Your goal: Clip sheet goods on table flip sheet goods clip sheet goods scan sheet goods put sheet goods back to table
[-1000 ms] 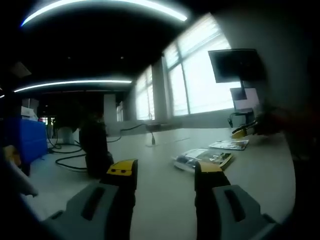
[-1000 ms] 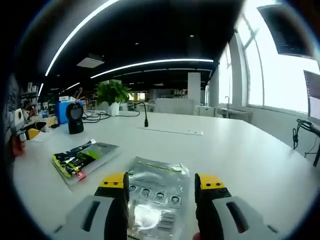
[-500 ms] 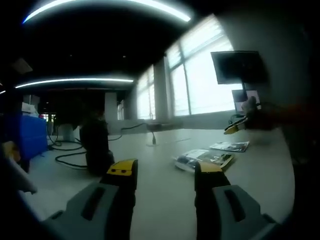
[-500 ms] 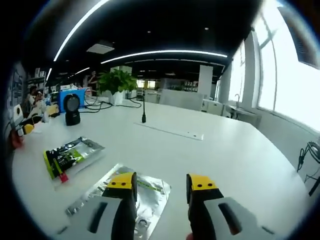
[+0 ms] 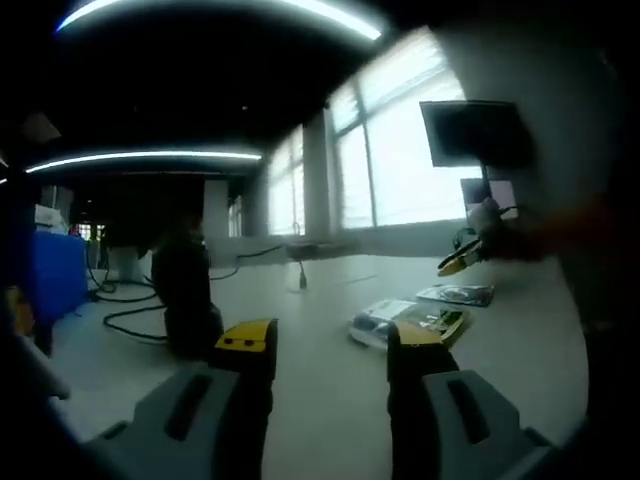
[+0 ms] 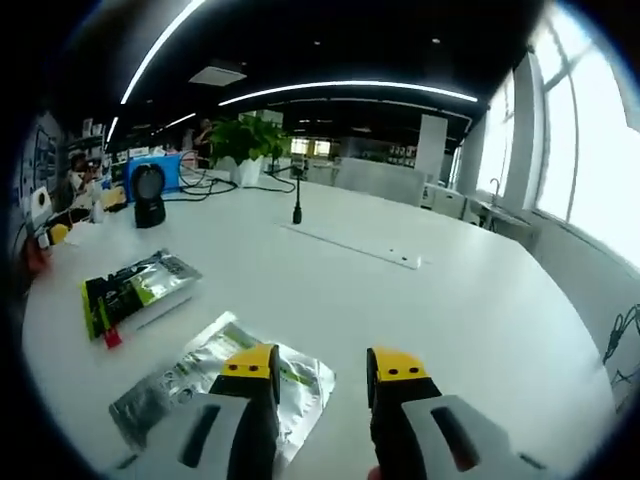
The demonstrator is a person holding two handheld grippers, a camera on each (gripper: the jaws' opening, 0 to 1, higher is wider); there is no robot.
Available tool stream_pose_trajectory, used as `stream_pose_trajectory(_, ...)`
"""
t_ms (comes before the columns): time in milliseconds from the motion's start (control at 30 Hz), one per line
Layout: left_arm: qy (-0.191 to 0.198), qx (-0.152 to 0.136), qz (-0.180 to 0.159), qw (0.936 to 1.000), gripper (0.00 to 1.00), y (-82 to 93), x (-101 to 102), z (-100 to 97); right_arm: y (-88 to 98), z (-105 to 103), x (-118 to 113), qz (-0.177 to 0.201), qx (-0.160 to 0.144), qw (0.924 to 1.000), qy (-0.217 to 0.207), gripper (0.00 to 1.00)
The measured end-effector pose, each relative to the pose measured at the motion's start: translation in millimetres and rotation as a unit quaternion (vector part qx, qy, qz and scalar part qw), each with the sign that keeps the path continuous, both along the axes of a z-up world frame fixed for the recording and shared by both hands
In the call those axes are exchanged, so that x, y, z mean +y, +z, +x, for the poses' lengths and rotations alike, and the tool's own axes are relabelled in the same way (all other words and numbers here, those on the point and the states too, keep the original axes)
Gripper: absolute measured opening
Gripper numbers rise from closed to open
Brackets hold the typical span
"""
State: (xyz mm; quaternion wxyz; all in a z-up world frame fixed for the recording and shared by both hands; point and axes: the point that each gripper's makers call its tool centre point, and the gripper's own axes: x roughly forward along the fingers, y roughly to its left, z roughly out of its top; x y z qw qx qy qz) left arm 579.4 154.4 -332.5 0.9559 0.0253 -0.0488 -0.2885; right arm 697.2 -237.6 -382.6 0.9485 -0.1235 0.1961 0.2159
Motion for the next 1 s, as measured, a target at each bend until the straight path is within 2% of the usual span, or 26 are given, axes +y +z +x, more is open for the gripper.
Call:
stream_pose_trajectory(100,-0.003,-0.004,-0.007,1.0,0.37,-2.7,0,3.1,-6.4,3,-3,-0.006,0.011,0.9999,0.001,0.29)
stream_pose_trajectory(167,-0.003,0.006,-0.011,0.9999,0.37,-7.1,-1,2.8,-11.1,5,-6,-0.004,0.019,0.9998,0.002,0.28)
stream_pose_trajectory(233,-0.001,-0.003,-0.009,1.0,0.36,-4.1,-2,0.7,-14.7,6,-4,0.03,0.036,0.9989,-0.001,0.27)
stream_pose_trajectory(267,-0.002,-0.002,-0.007,1.0,0.36,-4.8,-3,0.0,-15.7,8,-6,0.035,0.037,0.9987,-0.005,0.26)
stream_pose_trajectory(400,-0.008,0.002,0.009,0.9999,0.36,-10.2,-7,-0.6,-29.1,10,-7,0.012,0.045,0.9989,0.0,0.22)
stream_pose_trajectory(633,-0.006,0.005,0.011,0.9999,0.36,-12.3,-6,0.2,-33.0,12,-1,-0.001,0.054,0.9984,0.018,0.2)
stream_pose_trajectory(733,-0.008,0.006,0.012,0.9999,0.36,-13.0,-6,0.2,-35.5,8,4,0.018,0.085,0.996,0.021,0.16)
stream_pose_trajectory(767,-0.007,0.006,0.013,0.9999,0.36,-13.3,-6,0.5,-34.4,10,4,0.012,0.081,0.9963,0.024,0.16)
stream_pose_trajectory(1000,-0.006,0.01,0.006,0.9999,0.36,-13.8,-3,1.4,-35.9,8,7,0.011,0.113,0.9931,0.026,0.13)
